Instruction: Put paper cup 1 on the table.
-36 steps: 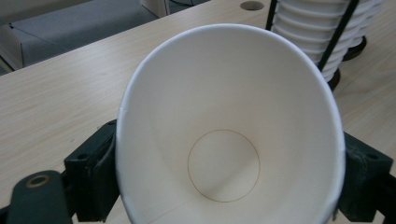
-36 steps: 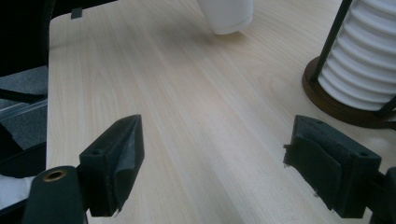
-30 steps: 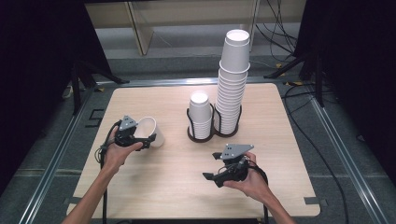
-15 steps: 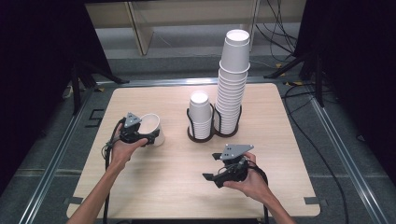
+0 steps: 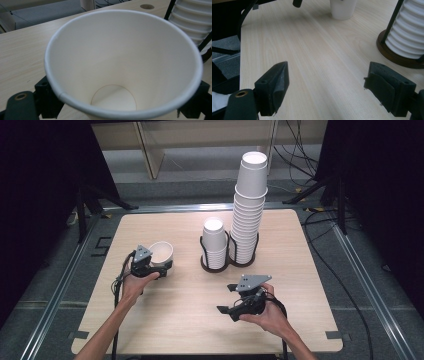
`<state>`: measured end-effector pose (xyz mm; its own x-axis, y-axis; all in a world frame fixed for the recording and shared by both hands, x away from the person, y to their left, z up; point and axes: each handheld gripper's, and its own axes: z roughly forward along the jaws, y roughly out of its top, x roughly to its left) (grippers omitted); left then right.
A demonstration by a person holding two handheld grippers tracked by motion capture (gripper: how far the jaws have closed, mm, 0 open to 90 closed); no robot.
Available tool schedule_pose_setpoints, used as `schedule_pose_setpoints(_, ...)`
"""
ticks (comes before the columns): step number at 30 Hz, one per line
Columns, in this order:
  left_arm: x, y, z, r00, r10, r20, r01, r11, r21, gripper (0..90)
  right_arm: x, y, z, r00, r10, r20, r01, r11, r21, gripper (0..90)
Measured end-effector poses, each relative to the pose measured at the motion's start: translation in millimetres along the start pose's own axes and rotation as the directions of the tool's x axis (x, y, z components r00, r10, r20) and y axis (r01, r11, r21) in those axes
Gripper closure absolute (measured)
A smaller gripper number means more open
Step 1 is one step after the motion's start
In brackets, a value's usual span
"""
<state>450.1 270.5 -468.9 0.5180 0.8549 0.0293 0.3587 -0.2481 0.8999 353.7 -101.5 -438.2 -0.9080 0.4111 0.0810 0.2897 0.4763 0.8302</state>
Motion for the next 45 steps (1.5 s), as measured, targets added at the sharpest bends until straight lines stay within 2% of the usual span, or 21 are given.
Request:
schedule_pose_setpoints(6, -0.3, -8.5, -8.2, 1.0000, -0.002, -0.005, 0.002, 1.0000, 0.007, 14.6, 0.0, -0.4, 0.3, 1.0000, -0.005, -0.005, 0.005, 1.000, 0.003, 19.1)
schedule_pose_setpoints(8, -0.1, -11.7, -11.4, 1.0000, -0.007, 0.002, 0.007, 1.0000, 0.002, 14.7, 0.4, -0.7, 0.6, 0.9999, 0.009, -0.011, -0.009, 1.000, 0.008, 19.1)
schedule_pose_setpoints(9, -1.1, -12.8, -14.3, 0.9999, -0.009, -0.006, 0.009, 0.9999, 0.012, 14.7, 0.5, -0.8, 0.6, 0.9999, 0.009, -0.012, -0.009, 1.000, 0.008, 19.0)
schedule_pose_setpoints(14, -3.8, -16.7, -25.6, 1.0000, -0.006, 0.004, 0.006, 1.0000, -0.005, 14.7, 0.0, -0.6, 0.0, 1.0000, -0.001, -0.003, 0.001, 1.000, 0.003, 19.0)
schedule_pose_setpoints(16, -4.3, -16.5, -31.1, 1.0000, -0.005, -0.001, 0.005, 1.0000, 0.005, 14.7, -0.1, -0.7, 0.0, 1.0000, 0.000, -0.004, 0.000, 1.000, 0.003, 19.0)
schedule_pose_setpoints(20, -4.9, -18.0, -41.9, 0.9995, -0.023, -0.019, 0.023, 0.9997, -0.012, 14.7, 0.3, -1.0, 0.1, 1.0000, 0.000, -0.001, 0.000, 1.000, 0.001, 19.0)
schedule_pose_setpoints(21, -5.4, -18.7, -44.9, 0.9990, -0.030, -0.033, 0.030, 0.9996, -0.001, 14.7, 0.4, -1.1, -0.4, 1.0000, 0.003, -0.003, -0.002, 1.000, 0.007, 19.0)
schedule_pose_setpoints(22, -5.7, -21.6, -48.8, 0.9984, -0.044, -0.036, 0.044, 0.9990, -0.004, 14.7, 0.9, -1.3, -0.5, 0.9999, 0.012, -0.008, -0.012, 1.000, 0.008, 19.1)
schedule_pose_setpoints(24, -5.9, -23.5, -53.2, 0.9985, -0.048, -0.026, 0.048, 0.9988, 0.003, 14.7, 0.3, -1.8, -1.2, 0.9999, 0.010, -0.003, -0.010, 1.000, 0.004, 19.1)
schedule_pose_setpoints(25, -7.2, -24.8, -57.4, 0.9978, -0.059, -0.030, 0.058, 0.9982, -0.016, 14.8, -0.5, -2.1, -1.8, 1.0000, 0.004, 0.003, -0.004, 1.000, 0.002, 19.1)
schedule_pose_setpoints(27, -10.5, -25.6, -65.8, 0.9968, -0.074, -0.031, 0.073, 0.9970, -0.025, 14.7, -1.0, -2.8, -2.8, 0.9998, 0.019, 0.000, -0.019, 1.000, 0.004, 19.0)
schedule_pose_setpoints(28, -12.1, -25.8, -68.5, 0.9965, -0.080, -0.024, 0.079, 0.9961, -0.039, 14.7, -2.1, -3.0, -3.4, 0.9999, 0.011, 0.007, -0.011, 1.000, -0.004, 19.0)
schedule_pose_setpoints(29, -14.6, -25.9, -73.1, 0.9961, -0.087, -0.013, 0.086, 0.9951, -0.047, 14.7, -2.0, -3.3, -4.2, 0.9996, 0.027, 0.010, -0.027, 1.000, -0.004, 19.0)
schedule_pose_setpoints(30, -19.1, -24.7, -80.6, 0.9960, -0.089, -0.003, 0.089, 0.9949, -0.048, 14.7, -3.2, -3.4, -5.3, 0.9996, 0.022, 0.018, -0.022, 1.000, -0.006, 19.0)
schedule_pose_setpoints(32, -24.9, -23.9, -89.6, 0.9956, -0.094, 0.001, 0.094, 0.9931, -0.070, 14.7, -4.7, -3.8, -7.3, 0.9990, 0.040, 0.021, -0.040, 0.999, -0.019, 19.0)
schedule_pose_setpoints(34, -31.4, -23.6, -96.8, 0.9954, -0.093, 0.021, 0.095, 0.9904, -0.101, 14.7, -6.0, -3.8, -9.2, 0.9986, 0.041, 0.035, -0.040, 0.999, -0.024, 19.0)
schedule_pose_setpoints(37, -42.6, -24.4, -106.8, 0.9956, -0.087, 0.035, 0.090, 0.9901, -0.108, 14.7, -8.7, -3.4, -12.4, 0.9963, 0.063, 0.057, -0.061, 0.997, -0.037, 19.0)
schedule_pose_setpoints(40, -52.5, -26.6, -114.3, 0.9932, -0.099, 0.062, 0.106, 0.9883, -0.110, 14.7, -13.0, -2.7, -16.7, 0.9936, 0.071, 0.088, -0.066, 0.996, -0.057, 19.0)
schedule_pose_setpoints(43, -61.8, -29.9, -119.8, 0.9926, -0.095, 0.076, 0.104, 0.9881, -0.113, 14.7, -14.4, -2.7, -21.1, 0.9876, 0.117, 0.104, -0.110, 0.991, -0.073, 18.9)
schedule_pose_setpoints(44, -65.0, -30.4, -122.9, 0.9933, -0.093, 0.068, 0.100, 0.9905, -0.095, 14.8, -16.8, -2.7, -22.2, 0.9884, 0.104, 0.111, -0.095, 0.992, -0.079, 18.9)
schedule_pose_setpoints(45, -68.1, -32.1, -123.2, 0.9926, -0.091, 0.080, 0.099, 0.9895, -0.105, 14.8, -17.7, -2.9, -23.1, 0.9865, 0.111, 0.120, -0.101, 0.991, -0.086, 18.9)
